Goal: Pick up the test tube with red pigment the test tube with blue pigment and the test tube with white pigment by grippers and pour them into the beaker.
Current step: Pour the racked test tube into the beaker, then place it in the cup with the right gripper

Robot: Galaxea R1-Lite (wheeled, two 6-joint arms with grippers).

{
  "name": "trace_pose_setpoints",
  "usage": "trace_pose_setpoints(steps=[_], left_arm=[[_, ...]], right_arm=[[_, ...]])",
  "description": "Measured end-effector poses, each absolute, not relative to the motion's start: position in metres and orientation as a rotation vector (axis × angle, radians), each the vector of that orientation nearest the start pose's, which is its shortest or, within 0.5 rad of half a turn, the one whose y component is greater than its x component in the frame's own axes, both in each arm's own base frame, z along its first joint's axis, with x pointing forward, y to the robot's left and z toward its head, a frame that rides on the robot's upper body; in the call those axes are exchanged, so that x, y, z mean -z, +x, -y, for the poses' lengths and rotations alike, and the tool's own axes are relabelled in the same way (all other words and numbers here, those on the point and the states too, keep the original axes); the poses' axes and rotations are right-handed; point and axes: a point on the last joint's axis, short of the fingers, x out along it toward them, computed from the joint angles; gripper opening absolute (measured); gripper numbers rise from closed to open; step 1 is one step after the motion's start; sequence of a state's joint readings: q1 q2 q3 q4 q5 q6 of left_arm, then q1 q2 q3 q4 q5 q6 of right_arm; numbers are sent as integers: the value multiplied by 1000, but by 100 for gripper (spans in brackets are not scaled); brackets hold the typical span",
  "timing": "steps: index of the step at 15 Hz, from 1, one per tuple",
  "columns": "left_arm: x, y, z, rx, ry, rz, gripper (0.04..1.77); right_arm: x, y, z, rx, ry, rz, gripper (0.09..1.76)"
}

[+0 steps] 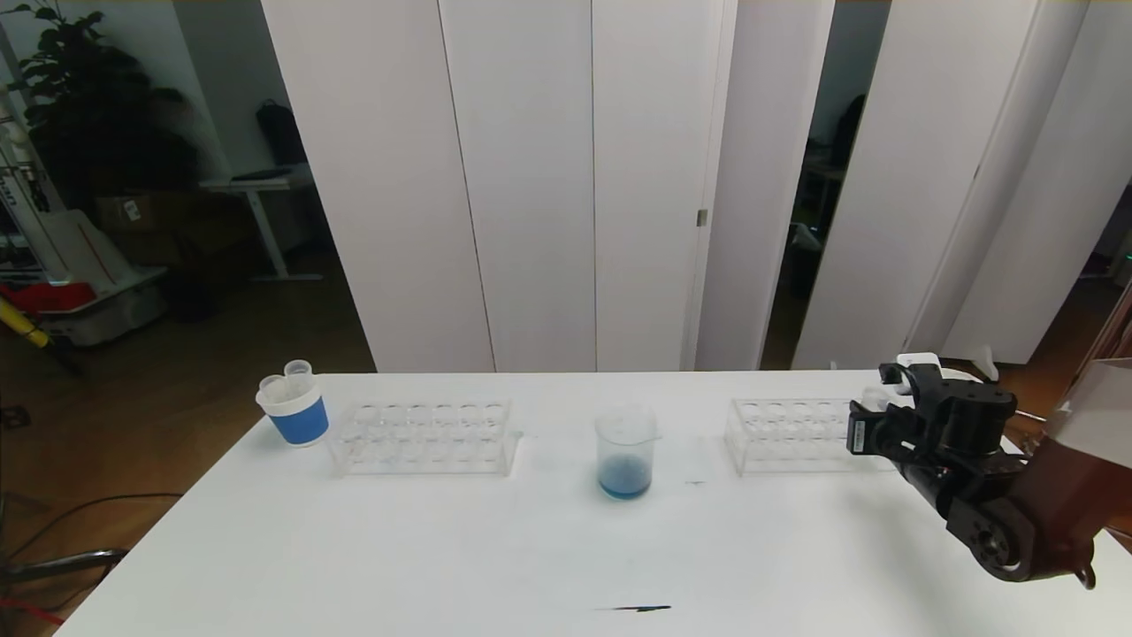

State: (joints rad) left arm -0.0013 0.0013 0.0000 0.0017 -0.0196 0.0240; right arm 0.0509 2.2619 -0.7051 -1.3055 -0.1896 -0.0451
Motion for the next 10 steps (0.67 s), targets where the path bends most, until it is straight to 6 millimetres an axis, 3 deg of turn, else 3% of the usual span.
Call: trace_pose_setpoints(steps=[1, 10], left_arm=[[-75, -23, 0, 20, 24, -2, 175], [-75, -23, 0, 20, 24, -3, 175]], right_arm=[[-32, 368, -15, 131, -76, -254, 57], [-31, 368, -15, 133, -70, -257, 57]])
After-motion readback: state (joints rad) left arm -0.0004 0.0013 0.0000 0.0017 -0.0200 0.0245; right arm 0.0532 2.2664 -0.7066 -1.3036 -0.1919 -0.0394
